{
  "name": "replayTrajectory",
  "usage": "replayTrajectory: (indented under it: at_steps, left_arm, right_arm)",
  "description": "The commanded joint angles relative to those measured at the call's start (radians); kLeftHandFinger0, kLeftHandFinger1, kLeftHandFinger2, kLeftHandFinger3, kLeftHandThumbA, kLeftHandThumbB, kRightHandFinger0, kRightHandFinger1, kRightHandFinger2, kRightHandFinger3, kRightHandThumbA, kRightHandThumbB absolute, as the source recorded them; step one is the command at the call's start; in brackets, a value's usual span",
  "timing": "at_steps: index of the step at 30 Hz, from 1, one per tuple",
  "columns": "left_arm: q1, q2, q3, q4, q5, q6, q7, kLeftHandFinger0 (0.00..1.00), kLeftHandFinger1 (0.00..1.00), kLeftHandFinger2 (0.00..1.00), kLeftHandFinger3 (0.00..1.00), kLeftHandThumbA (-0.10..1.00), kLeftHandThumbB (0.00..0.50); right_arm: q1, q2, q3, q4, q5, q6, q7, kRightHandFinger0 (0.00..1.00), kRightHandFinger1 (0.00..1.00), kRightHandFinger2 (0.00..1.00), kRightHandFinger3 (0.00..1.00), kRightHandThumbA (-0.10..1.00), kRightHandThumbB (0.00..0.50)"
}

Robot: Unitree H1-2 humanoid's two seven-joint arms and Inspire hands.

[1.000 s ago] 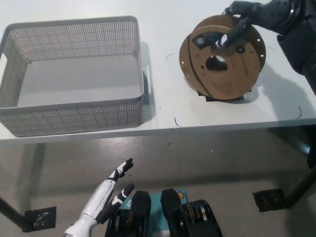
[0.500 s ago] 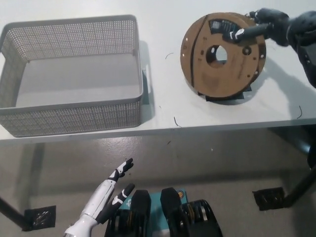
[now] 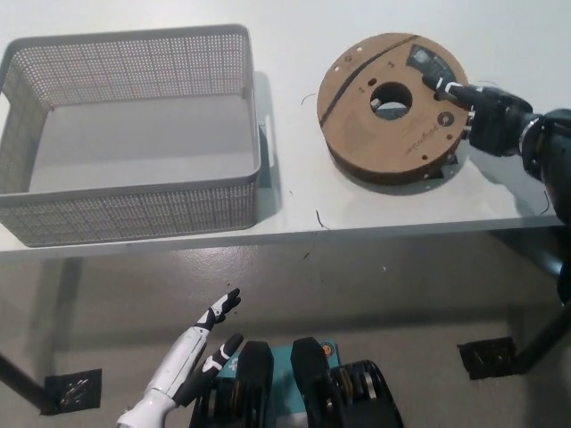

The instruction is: Use the right hand to pick up a 3d printing filament and place it into a container on the left side

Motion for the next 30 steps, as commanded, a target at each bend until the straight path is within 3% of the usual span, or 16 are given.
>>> replayTrajectory:
  at_steps: [1, 2, 4, 6, 10, 13, 15, 17, 21, 23, 25, 28, 29, 30]
  left_arm:
    - [0.009, 0.014, -0.003, -0.023, 0.014, -0.012, 0.003, 1.0, 1.0, 1.0, 1.0, 1.0, 0.314]
    - [0.01, 0.014, -0.004, -0.023, 0.014, -0.011, 0.002, 1.0, 1.0, 1.0, 1.0, 1.0, 0.316]
    - [0.011, 0.015, -0.003, -0.022, 0.009, -0.012, -0.001, 1.0, 1.0, 1.0, 1.0, 1.0, 0.319]
    - [0.01, 0.015, -0.002, -0.015, -0.001, -0.021, -0.003, 1.0, 1.0, 1.0, 1.0, 1.0, 0.32]
    - [0.009, 0.016, -0.001, -0.018, 0.005, -0.016, 0.0, 1.0, 1.0, 1.0, 1.0, 1.0, 0.323]
    - [0.006, 0.015, -0.003, -0.017, 0.012, -0.018, 0.003, 1.0, 1.0, 1.0, 1.0, 1.0, 0.322]
    - [0.006, 0.012, -0.004, -0.015, 0.009, -0.019, 0.002, 1.0, 1.0, 1.0, 1.0, 1.0, 0.322]
    - [0.001, 0.012, -0.004, -0.012, 0.001, -0.025, -0.002, 1.0, 1.0, 1.0, 1.0, 1.0, 0.321]
    - [-0.005, 0.013, -0.004, -0.009, 0.0, -0.02, -0.005, 1.0, 1.0, 1.0, 1.0, 1.0, 0.322]
    - [-0.001, 0.013, -0.006, -0.014, 0.008, -0.02, -0.002, 1.0, 1.0, 1.0, 1.0, 1.0, 0.324]
    - [-0.004, 0.015, -0.007, -0.015, 0.005, -0.018, -0.007, 1.0, 1.0, 1.0, 1.0, 1.0, 0.324]
    - [-0.006, 0.017, -0.007, -0.015, 0.002, -0.017, -0.011, 1.0, 1.0, 1.0, 1.0, 1.0, 0.325]
    - [-0.005, 0.018, -0.006, -0.017, 0.004, -0.017, -0.009, 1.0, 1.0, 1.0, 1.0, 1.0, 0.321]
    - [-0.006, 0.017, -0.006, -0.016, 0.007, -0.021, -0.006, 1.0, 1.0, 1.0, 1.0, 1.0, 0.313]
  right_arm:
    - [-0.138, -0.023, -0.237, -0.032, 0.328, 0.035, -0.047, 0.0, 0.13, 0.64, 0.71, -0.1, 0.12]
    - [-0.138, -0.023, -0.251, -0.032, 0.333, 0.034, -0.035, 0.0, 0.1, 0.64, 0.68, -0.1, 0.107]
    - [-0.144, -0.02, -0.287, -0.034, 0.349, 0.042, -0.017, 0.0, 0.1, 0.66, 0.89, -0.1, 0.09]
    - [-0.158, -0.012, -0.336, -0.035, 0.377, 0.036, -0.039, 0.0, 0.13, 0.65, 1.0, -0.1, 0.085]
    - [-0.193, 0.007, -0.365, -0.037, 0.374, 0.052, -0.035, 0.0, 0.21, 0.68, 1.0, -0.1, 0.05]
    - [-0.222, 0.025, -0.357, -0.044, 0.358, 0.059, -0.043, 0.0, 0.2, 0.67, 1.0, -0.1, 0.026]
    - [-0.249, 0.044, -0.342, -0.047, 0.348, 0.07, -0.054, 0.0, 0.19, 0.63, 1.0, -0.1, 0.039]
    - [-0.278, 0.071, -0.315, -0.054, 0.33, 0.066, -0.052, 0.0, 0.12, 0.58, 1.0, -0.1, 0.05]
    - [-0.313, 0.109, -0.259, -0.062, 0.291, 0.029, -0.058, 0.0, 0.08, 0.56, 1.0, -0.1, 0.149]
    - [-0.336, 0.136, -0.234, -0.061, 0.277, 0.019, -0.087, 0.0, 0.12, 0.65, 1.0, -0.1, 0.117]
    - [-0.356, 0.152, -0.22, -0.056, 0.275, 0.031, -0.11, 0.0, 0.13, 0.66, 1.0, -0.1, 0.093]
    - [-0.383, 0.18, -0.194, -0.053, 0.273, 0.034, -0.133, 0.0, 0.13, 0.64, 0.84, -0.1, 0.092]
    - [-0.39, 0.191, -0.187, -0.053, 0.271, 0.03, -0.143, 0.0, 0.13, 0.65, 1.0, -0.1, 0.091]
    - [-0.396, 0.202, -0.174, -0.052, 0.264, 0.026, -0.15, 0.0, 0.13, 0.66, 1.0, -0.1, 0.083]
